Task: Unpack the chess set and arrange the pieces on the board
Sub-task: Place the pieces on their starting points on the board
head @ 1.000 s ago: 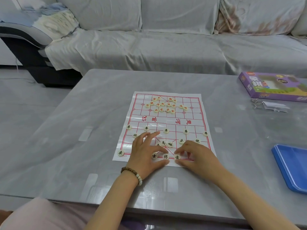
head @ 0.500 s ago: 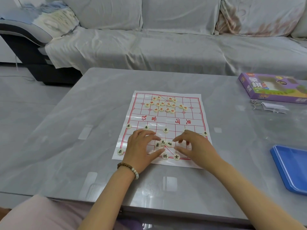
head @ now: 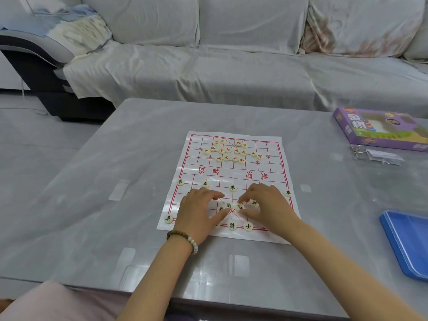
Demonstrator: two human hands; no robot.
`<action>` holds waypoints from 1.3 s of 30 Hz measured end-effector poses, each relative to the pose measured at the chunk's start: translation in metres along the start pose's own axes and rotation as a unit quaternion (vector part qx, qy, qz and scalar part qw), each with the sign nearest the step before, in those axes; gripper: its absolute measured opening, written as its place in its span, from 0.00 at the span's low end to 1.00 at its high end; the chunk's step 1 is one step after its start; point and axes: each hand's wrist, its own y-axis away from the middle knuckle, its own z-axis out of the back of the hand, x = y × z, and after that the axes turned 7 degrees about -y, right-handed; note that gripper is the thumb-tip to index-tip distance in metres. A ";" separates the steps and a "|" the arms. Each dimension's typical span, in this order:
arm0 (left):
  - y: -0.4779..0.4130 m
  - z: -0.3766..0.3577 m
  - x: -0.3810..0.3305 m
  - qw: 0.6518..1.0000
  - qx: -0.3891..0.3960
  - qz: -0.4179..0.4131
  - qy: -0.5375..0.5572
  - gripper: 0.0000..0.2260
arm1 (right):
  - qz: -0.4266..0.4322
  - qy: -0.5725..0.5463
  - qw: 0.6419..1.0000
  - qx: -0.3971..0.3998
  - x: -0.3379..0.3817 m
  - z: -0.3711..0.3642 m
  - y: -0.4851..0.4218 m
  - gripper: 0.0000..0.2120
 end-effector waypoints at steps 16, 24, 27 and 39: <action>0.015 -0.021 -0.034 0.990 0.036 -0.107 -0.087 0.18 | 0.002 -0.046 0.996 -0.075 -0.031 0.000 0.065 0.09; 0.014 -0.019 -0.037 0.989 0.055 -0.103 -0.092 0.17 | 0.000 -0.054 0.996 -0.070 -0.036 0.000 0.069 0.10; 0.013 -0.019 -0.037 0.989 0.058 -0.102 -0.094 0.18 | 0.004 -0.071 0.996 -0.060 -0.037 0.001 0.068 0.11; 0.013 -0.022 -0.032 0.988 0.049 -0.112 -0.093 0.17 | 0.009 -0.065 0.996 -0.063 -0.035 0.001 0.068 0.08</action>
